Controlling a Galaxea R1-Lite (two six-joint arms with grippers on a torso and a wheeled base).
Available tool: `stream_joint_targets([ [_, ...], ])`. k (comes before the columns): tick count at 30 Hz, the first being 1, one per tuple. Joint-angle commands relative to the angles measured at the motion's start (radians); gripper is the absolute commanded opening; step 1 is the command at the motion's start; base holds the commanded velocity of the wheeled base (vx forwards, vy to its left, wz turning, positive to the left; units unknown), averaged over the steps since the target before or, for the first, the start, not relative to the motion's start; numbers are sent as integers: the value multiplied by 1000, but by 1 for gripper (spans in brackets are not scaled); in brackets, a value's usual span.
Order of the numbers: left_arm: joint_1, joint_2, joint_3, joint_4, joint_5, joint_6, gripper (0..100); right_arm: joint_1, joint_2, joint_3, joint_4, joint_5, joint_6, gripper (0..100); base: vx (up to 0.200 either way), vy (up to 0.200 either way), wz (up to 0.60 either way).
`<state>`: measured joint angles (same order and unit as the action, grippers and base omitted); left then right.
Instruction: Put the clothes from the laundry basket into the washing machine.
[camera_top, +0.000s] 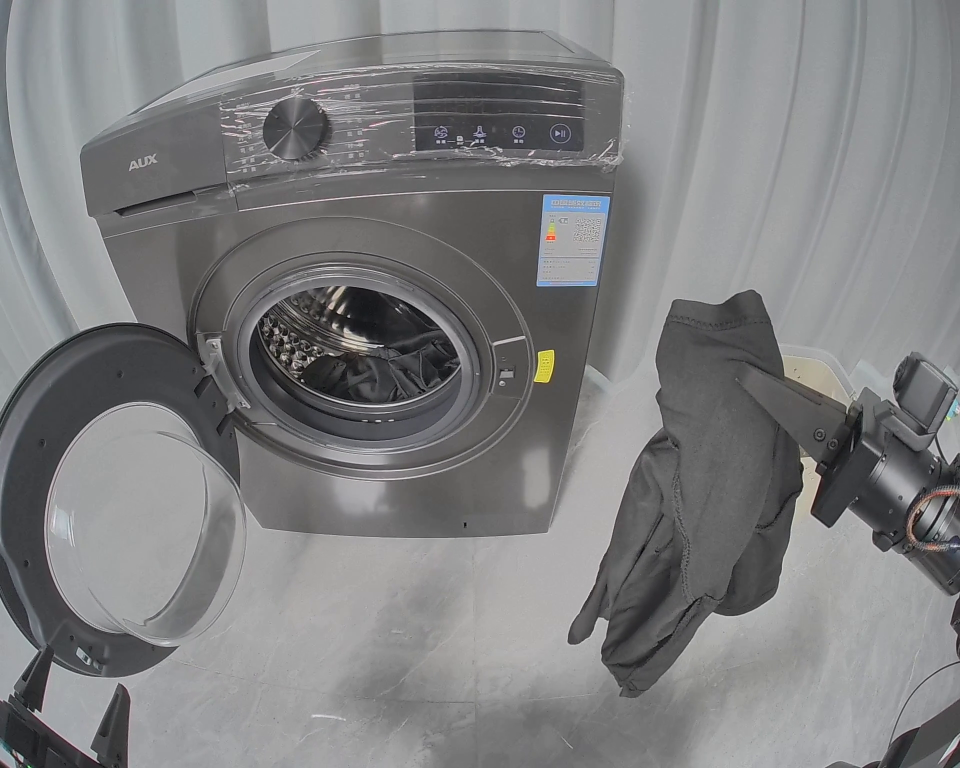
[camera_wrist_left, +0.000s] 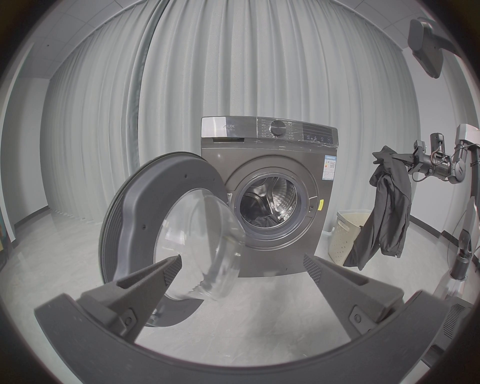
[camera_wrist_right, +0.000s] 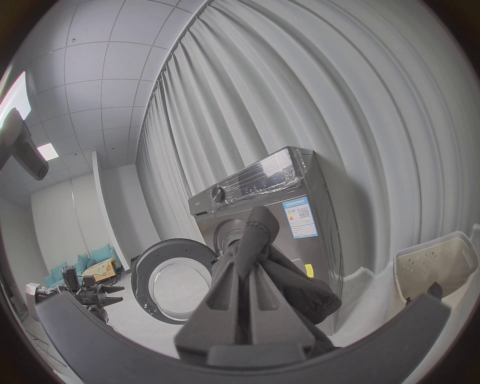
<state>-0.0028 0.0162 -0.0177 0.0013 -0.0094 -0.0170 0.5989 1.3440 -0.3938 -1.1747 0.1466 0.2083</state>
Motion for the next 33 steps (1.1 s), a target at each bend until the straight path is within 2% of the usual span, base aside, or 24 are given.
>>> stream_joint_targets([
  [1,0,-16,16,0,0,0,100,1,3,1,0,1,0,0,0,200,0],
  [9,0,-16,16,0,0,0,100,1,9,1,0,1,0,0,0,200,0],
  [17,1,-16,16,0,-3,14,100,33,37,-13,1,-4,2,0,0,0,0],
  [33,1,-16,16,0,-3,14,100,51,106,-26,-13,-2,16,0,0,0,0],
])
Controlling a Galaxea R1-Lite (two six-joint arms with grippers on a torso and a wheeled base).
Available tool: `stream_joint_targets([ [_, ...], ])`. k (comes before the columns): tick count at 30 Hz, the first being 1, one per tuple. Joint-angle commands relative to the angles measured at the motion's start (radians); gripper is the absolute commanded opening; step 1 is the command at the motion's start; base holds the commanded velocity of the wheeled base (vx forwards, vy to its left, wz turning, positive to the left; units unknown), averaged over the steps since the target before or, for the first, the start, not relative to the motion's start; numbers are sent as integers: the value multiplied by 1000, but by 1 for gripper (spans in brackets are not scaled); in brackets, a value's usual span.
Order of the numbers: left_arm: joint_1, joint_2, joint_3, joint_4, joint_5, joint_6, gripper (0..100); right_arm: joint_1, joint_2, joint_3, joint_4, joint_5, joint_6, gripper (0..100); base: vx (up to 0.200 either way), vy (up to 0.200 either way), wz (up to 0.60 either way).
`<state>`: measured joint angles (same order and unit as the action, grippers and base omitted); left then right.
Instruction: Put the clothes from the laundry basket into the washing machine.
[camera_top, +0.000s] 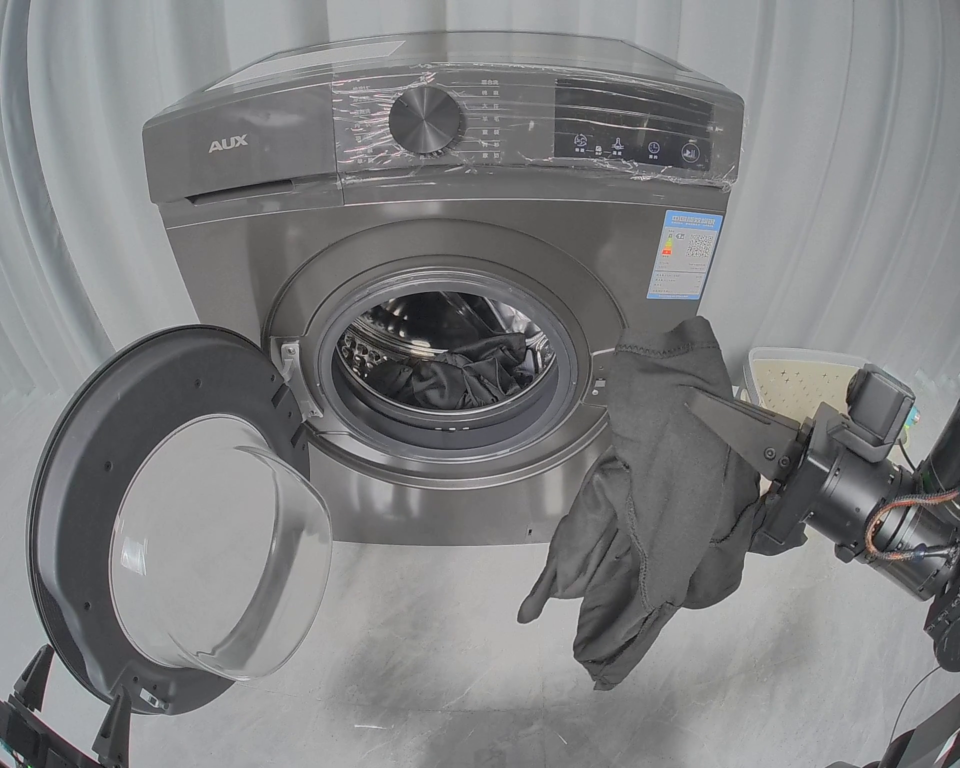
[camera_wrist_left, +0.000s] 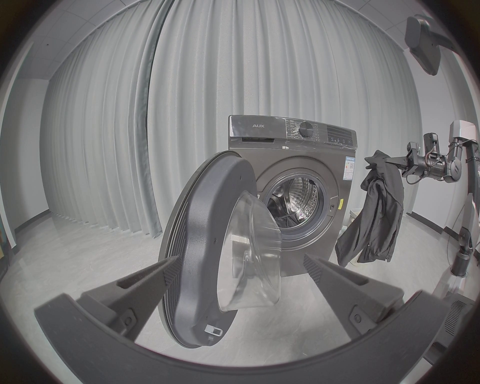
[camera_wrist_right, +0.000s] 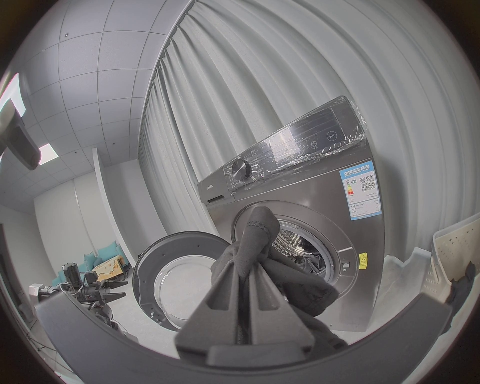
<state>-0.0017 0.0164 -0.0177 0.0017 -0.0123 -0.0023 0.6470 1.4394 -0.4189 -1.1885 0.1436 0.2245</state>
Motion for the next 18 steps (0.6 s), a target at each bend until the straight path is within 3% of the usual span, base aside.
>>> stream_joint_targets([
  [1,0,-16,16,0,0,-1,100,6,18,-1,1,1,-1,0,0,0,0],
  [4,2,-16,16,0,0,-2,100,29,53,-9,-3,-21,3,0,0,0,0],
  [6,2,-16,16,0,-1,5,100,71,85,-27,-5,-99,12,0,0,0,0],
  [8,2,-16,15,3,-3,7,100,108,102,-37,-6,-142,23,0,0,0,0],
  [14,0,-16,16,-2,-9,18,100,146,147,-92,-20,-159,36,0,0,0,0],
  [18,2,-16,16,-2,-20,41,100,148,177,-101,-57,-160,47,0,0,0,0],
])
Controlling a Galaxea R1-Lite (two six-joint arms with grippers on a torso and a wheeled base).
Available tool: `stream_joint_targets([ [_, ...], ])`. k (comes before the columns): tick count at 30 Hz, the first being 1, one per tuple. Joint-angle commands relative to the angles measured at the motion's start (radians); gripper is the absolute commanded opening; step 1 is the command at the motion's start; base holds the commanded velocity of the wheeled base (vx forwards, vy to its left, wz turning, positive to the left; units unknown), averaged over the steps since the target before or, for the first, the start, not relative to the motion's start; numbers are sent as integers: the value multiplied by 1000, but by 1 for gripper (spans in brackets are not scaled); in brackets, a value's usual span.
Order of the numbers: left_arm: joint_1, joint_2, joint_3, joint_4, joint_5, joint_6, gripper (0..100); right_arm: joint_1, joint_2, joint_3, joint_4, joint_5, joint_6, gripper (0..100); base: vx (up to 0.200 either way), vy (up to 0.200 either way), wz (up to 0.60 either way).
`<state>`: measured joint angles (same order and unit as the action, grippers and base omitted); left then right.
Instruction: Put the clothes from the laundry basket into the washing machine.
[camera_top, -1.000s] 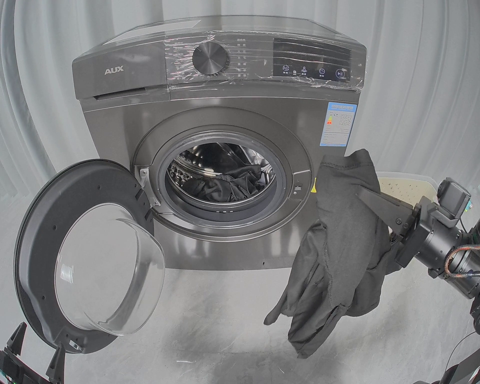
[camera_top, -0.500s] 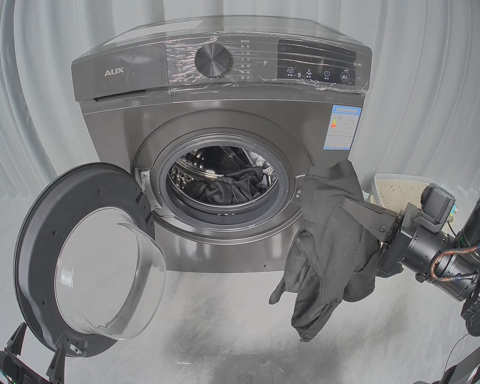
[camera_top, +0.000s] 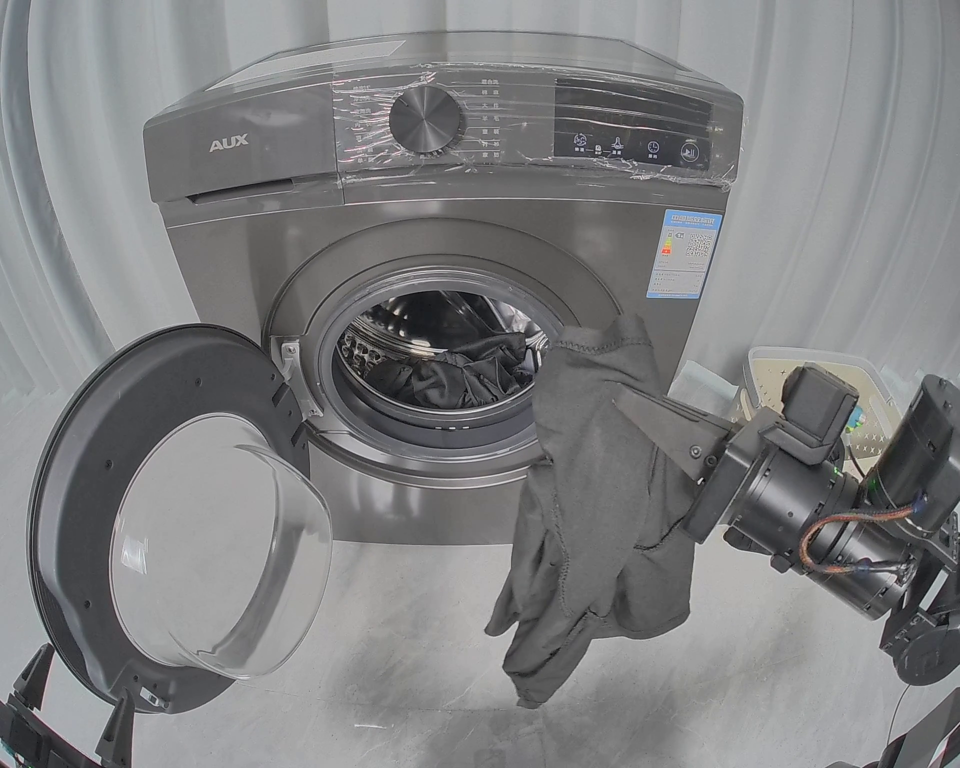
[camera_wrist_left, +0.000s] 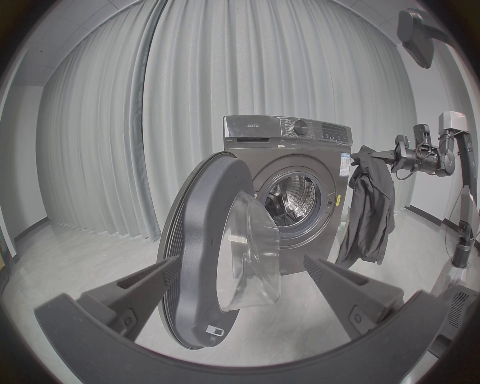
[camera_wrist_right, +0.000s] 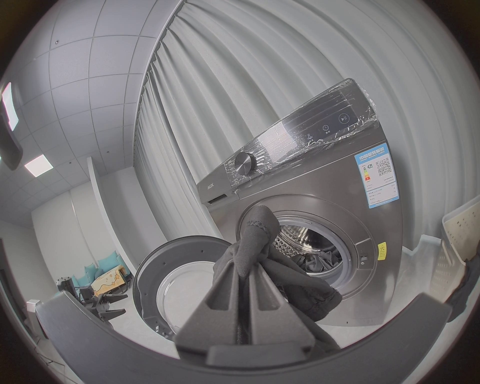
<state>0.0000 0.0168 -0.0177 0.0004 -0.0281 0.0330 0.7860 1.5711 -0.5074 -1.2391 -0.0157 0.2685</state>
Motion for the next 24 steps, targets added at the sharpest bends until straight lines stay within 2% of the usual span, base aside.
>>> stream_joint_targets([
  [1,-2,-17,16,1,-6,-7,100,7,55,-5,-23,-1,5,0,0,0,0],
  [4,-3,-17,16,3,5,-41,100,7,55,-2,-33,-1,5,0,0,67,0],
  [9,-2,-17,16,1,2,-30,100,4,55,-6,-33,-1,6,0,0,200,0],
  [15,0,-17,16,1,2,-27,100,4,55,-2,-31,0,5,0,0,0,0],
  [19,0,-17,16,-3,-7,7,100,9,55,1,-33,-3,3,0,0,0,0],
  [22,0,-17,18,-3,-9,5,100,9,55,3,-33,-1,3,0,0,0,0],
  [24,0,-17,-2,-30,-10,-21,100,7,53,6,-33,2,3,0,0,0,0],
])
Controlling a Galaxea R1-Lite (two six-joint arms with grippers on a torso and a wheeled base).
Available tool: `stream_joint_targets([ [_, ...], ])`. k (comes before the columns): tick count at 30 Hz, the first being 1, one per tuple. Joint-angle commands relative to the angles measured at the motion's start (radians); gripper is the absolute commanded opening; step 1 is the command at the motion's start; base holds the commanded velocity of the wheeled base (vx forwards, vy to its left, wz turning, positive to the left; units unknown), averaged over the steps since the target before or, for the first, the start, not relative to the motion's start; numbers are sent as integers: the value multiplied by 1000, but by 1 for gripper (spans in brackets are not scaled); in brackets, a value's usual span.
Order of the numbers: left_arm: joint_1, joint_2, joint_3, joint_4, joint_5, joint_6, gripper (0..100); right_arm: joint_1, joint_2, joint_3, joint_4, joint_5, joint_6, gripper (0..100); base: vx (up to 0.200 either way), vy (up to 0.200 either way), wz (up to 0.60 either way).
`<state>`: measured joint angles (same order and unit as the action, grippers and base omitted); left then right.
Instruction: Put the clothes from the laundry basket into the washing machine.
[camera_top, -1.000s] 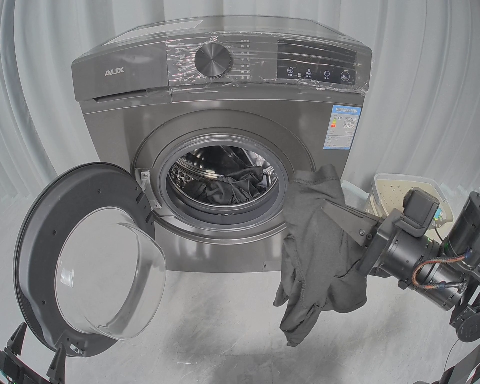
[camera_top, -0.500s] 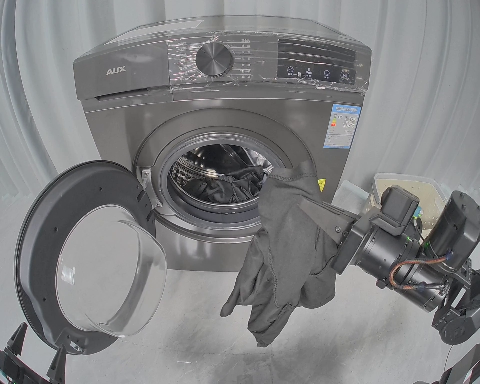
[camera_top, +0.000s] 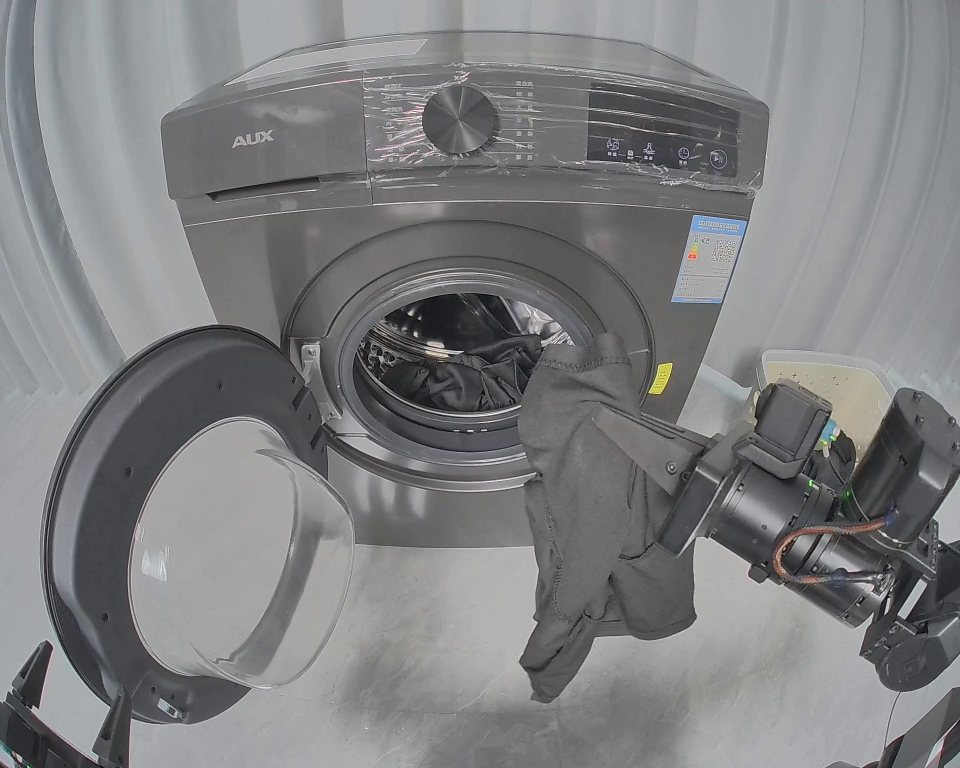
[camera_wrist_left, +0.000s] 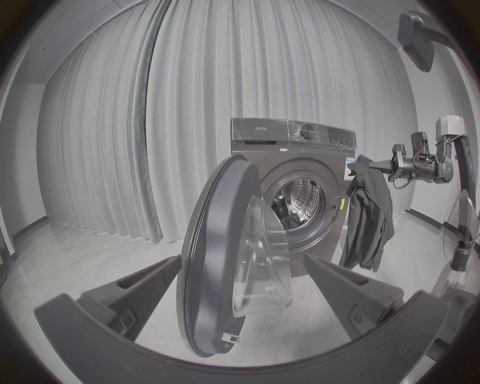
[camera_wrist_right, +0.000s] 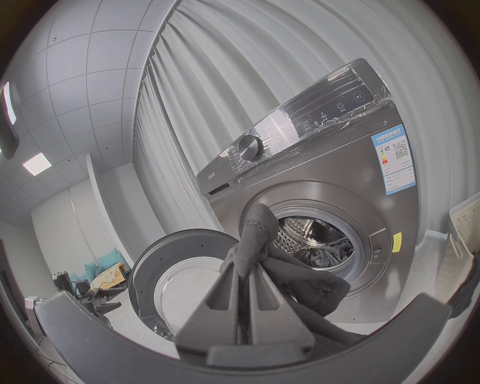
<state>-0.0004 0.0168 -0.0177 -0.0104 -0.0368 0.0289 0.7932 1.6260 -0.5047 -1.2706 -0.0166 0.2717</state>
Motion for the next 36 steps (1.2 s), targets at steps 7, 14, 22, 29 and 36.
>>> stream_joint_targets([
  [7,-7,138,-197,-17,-152,12,100,-2,3,3,-3,7,0,0,0,0,0],
  [14,-10,367,-297,-22,-331,17,100,-2,0,-6,-1,7,0,0,0,0,0],
  [22,-84,617,-393,-74,-465,19,100,-5,3,-35,-1,14,0,0,0,0,0],
  [29,-227,801,-384,-212,-445,8,100,-14,26,-98,11,21,0,0,0,0,0],
  [36,-336,1014,-377,-379,-419,5,100,-32,95,-179,13,20,1,0,0,0,0],
])
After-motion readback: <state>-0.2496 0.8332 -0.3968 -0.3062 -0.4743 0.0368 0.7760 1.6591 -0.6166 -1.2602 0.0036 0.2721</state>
